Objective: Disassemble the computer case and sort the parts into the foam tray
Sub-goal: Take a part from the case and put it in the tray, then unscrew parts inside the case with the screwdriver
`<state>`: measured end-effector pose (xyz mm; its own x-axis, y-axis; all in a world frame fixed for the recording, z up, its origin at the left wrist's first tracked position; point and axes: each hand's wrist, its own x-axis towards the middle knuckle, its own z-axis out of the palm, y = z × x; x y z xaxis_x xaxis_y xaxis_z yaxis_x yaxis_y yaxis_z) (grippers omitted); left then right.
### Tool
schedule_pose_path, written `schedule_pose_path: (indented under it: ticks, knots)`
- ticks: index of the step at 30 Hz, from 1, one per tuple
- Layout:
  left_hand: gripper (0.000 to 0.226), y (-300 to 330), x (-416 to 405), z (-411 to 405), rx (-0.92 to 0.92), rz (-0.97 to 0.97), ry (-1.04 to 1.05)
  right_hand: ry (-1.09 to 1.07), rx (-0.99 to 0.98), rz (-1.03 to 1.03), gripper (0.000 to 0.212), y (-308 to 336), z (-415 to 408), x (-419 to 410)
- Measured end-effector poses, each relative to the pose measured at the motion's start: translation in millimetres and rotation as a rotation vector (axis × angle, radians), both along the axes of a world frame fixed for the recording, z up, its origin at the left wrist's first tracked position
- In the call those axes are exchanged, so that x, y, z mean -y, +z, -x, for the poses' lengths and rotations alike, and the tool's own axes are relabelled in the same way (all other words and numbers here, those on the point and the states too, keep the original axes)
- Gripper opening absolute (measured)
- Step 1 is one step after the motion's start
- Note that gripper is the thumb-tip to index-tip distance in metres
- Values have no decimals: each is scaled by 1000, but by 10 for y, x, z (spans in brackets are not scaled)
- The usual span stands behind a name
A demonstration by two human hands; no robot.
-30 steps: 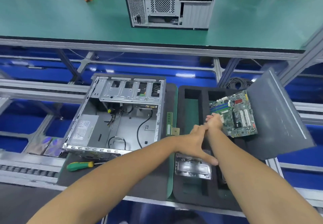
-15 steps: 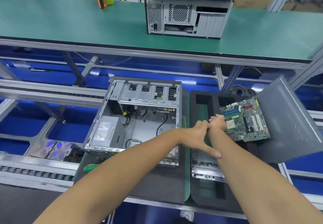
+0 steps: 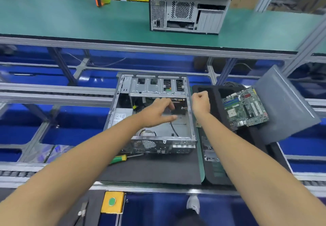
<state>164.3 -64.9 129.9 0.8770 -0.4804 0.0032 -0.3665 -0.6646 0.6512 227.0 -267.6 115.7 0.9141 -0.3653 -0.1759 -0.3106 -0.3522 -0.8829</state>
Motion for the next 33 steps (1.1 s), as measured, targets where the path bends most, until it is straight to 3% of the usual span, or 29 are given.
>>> schedule_pose_path:
  ticks: [3, 8, 12, 17, 19, 23, 27, 30, 33]
  knots:
    - [45, -114, -481, 282, 223, -164, -86, 139, 6, 347, 11, -83, 325, -127]
    - [40, -420, -1055, 787, 689, -479, -320, 324, 32, 684, 25, -254, 788, -281]
    - [20, -811, -1399, 1149, 809, -618, -522, 416, -23, 837, 30, -429, 1092, -344]
    - [52, -1267, -1554, 1400, 510, -1093, -557, 443, -25, 891, 27, -496, 1256, -333]
    - [56, -1303, -1492, 1437, 404, -1154, -478, 462, -36, 898, 28, -479, 1270, -324]
    - [48, -1333, -1320, 1439, 225, -1117, -278, 468, -89, 908, 32, -452, 1266, -346]
    - [51, -1338, -1205, 1362, 123, -1077, -222, 496, -139, 876, 34, -435, 1247, -341]
    - [46, -1177, -1134, 1315, 149, -945, -296, 519, -184, 804, 34, -414, 1215, -316]
    - [37, -893, -1112, 1230, 382, -807, -405, 545, -204, 773, 36, -388, 1196, -295]
